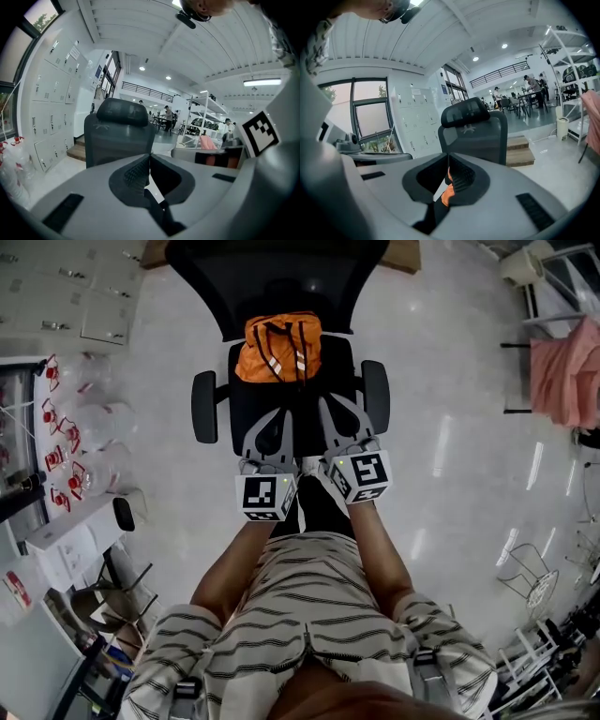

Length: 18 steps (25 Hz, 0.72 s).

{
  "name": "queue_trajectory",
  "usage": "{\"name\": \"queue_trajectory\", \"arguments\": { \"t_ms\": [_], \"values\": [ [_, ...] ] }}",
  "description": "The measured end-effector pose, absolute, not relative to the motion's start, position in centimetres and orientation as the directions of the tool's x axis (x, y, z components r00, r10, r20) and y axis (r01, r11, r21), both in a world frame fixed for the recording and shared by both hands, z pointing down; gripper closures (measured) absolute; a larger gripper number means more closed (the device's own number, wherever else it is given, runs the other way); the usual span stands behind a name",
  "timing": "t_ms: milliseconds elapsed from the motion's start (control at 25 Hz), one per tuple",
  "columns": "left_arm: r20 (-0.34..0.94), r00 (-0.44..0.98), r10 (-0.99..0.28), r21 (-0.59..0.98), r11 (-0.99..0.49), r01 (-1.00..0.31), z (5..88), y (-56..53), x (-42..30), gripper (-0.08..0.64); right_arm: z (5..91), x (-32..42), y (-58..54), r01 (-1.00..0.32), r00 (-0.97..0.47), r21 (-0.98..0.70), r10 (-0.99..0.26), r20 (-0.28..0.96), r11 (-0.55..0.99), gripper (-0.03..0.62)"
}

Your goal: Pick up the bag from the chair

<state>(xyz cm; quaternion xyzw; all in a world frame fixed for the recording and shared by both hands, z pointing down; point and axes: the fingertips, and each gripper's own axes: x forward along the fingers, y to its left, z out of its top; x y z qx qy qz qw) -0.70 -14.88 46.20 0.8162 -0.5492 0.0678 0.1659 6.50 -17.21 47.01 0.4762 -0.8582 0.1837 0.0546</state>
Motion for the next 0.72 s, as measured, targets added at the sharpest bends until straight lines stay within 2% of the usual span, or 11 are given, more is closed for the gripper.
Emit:
{"name": "queue_trajectory", "arguments": {
  "t_ms": [400,720],
  "values": [
    [0.298,0.397,-0.868,0.201,-0.350,-0.915,48.4,-17.0,-1.3,0.537,49.9,6.3,-19.5,-0.854,-0.515,-0.266,-0.801,0.305,0.448,0.569],
    [0.310,0.398,-0.863,0.205,-0.348,-0.915,50.0,-18.2,-1.3,0.537,53.0,6.7,-21.3,-0.859,-0.507,-0.281,-0.786,0.354,0.427,0.520]
  ]
}}
